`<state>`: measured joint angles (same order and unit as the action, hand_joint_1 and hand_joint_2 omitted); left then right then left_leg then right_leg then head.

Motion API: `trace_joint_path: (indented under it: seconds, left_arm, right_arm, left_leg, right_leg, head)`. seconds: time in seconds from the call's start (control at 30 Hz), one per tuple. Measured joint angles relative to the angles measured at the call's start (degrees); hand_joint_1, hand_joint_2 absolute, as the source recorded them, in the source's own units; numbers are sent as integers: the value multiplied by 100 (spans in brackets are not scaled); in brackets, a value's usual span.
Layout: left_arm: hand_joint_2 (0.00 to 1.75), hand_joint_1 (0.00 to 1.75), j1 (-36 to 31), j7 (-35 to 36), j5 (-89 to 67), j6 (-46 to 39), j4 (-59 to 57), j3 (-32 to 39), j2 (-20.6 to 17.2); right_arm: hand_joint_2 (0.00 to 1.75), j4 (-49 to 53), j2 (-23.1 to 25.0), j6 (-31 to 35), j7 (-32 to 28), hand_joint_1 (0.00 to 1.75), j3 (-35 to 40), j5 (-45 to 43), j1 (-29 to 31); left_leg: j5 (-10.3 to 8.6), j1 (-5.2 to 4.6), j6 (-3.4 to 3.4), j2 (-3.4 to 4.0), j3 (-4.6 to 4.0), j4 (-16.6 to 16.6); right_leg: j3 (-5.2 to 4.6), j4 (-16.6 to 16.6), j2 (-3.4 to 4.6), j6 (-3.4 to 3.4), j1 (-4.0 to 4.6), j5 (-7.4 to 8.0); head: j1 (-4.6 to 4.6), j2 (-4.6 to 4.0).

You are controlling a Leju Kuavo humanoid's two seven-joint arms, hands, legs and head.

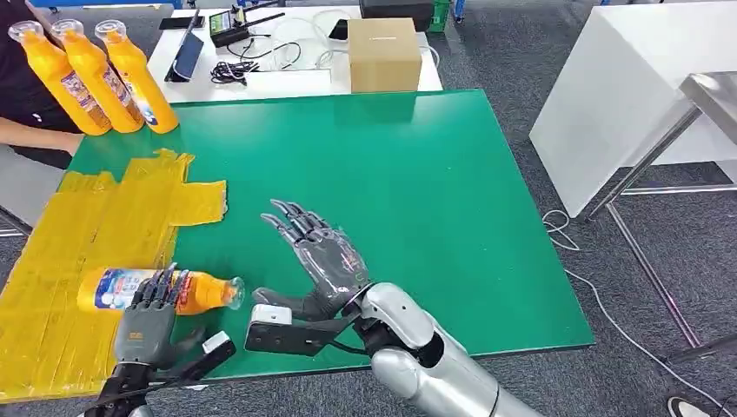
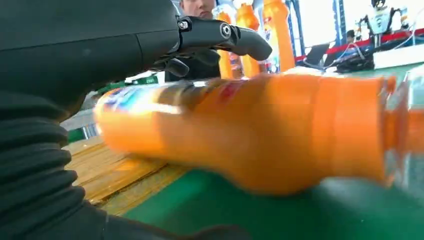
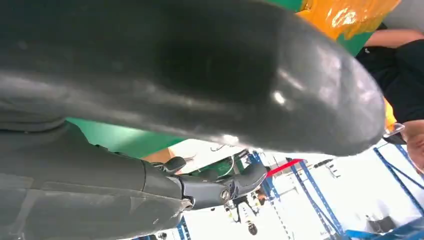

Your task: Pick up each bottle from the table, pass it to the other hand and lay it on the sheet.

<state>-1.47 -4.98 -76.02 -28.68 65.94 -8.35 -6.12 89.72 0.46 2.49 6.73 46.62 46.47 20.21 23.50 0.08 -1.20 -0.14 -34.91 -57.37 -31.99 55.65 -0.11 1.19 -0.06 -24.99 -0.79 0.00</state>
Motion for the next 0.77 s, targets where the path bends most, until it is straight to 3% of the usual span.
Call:
trace_joint_path:
  seconds: [0.43,0.53,0.6,0.77]
  left_arm:
    - [0,0,15,96,158,-185,20,169,-9]
    - [0,0,89,-449,1420,-756,405,419,151]
    - [0,0,97,-784,2235,-656,847,609,288]
    - [0,0,123,-974,2556,-546,1509,830,478]
  right_arm:
    - [0,-61,0,0,0,0,0,-2,-26]
    - [0,-74,-2,83,-33,0,-17,65,-115]
    - [0,-72,-2,251,-105,0,-74,148,-237]
    - [0,-59,-4,368,-156,0,-162,201,-378]
  left_leg:
    - [0,2,0,0,0,0]
    - [-1,4,1,2,-2,-1]
    - [-1,3,1,-4,-5,-1]
    - [0,1,0,-1,-7,-1]
  right_leg:
    - [-3,0,2,0,2,0]
    - [-9,0,2,0,2,0]
    - [-6,0,-6,0,2,0]
    - [-10,-1,-3,0,0,0]
  head:
    - [0,0]
    - [0,0]
    - [2,0]
    - [0,0]
